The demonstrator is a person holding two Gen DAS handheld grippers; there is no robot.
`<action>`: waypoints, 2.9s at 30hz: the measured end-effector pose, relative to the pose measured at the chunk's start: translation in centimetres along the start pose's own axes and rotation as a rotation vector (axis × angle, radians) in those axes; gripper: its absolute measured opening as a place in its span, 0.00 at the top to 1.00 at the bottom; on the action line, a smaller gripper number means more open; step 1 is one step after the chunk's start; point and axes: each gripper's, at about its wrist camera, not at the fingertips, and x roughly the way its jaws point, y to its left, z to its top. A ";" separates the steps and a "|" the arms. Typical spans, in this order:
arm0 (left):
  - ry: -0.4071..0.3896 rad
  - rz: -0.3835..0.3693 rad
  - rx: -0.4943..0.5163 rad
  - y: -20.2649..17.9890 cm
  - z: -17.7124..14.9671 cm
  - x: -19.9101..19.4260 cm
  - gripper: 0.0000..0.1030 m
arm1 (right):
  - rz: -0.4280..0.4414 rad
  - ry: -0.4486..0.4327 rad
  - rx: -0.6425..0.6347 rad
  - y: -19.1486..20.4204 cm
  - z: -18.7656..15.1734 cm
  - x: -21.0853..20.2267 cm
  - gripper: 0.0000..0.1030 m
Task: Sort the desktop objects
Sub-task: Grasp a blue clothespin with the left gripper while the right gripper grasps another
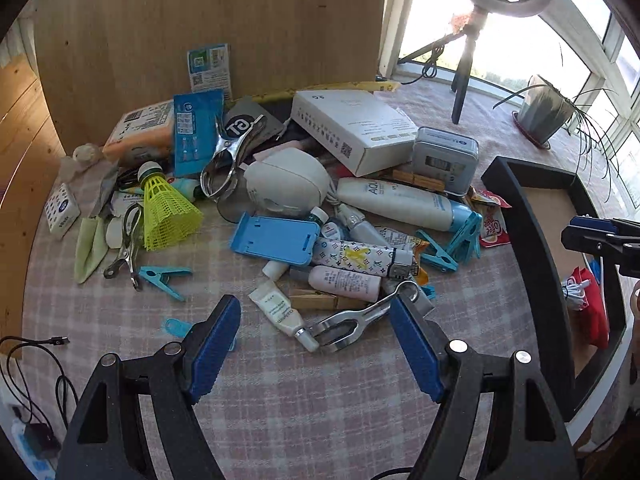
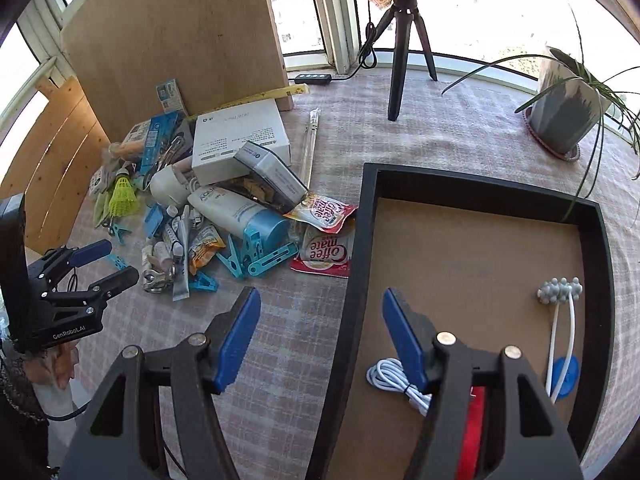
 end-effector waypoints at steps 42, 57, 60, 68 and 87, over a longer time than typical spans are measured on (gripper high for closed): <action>0.085 0.032 -0.323 9.5 -2.4 5.4 0.50 | 0.113 0.201 0.093 3.4 2.5 11.4 0.79; 0.064 0.079 -0.264 8.8 -3.1 4.9 0.83 | 0.086 0.209 -0.029 5.5 1.3 11.5 0.80; 0.068 0.084 -0.255 8.5 -3.2 4.8 0.83 | 0.025 0.220 -0.062 6.3 1.3 11.9 0.80; 0.077 0.057 -0.241 7.3 -4.3 4.2 0.81 | 0.009 0.242 -0.095 5.6 0.4 11.6 0.85; 0.144 0.099 -0.396 7.3 -7.4 3.2 0.39 | 0.004 0.221 -0.073 6.0 -0.5 11.1 0.85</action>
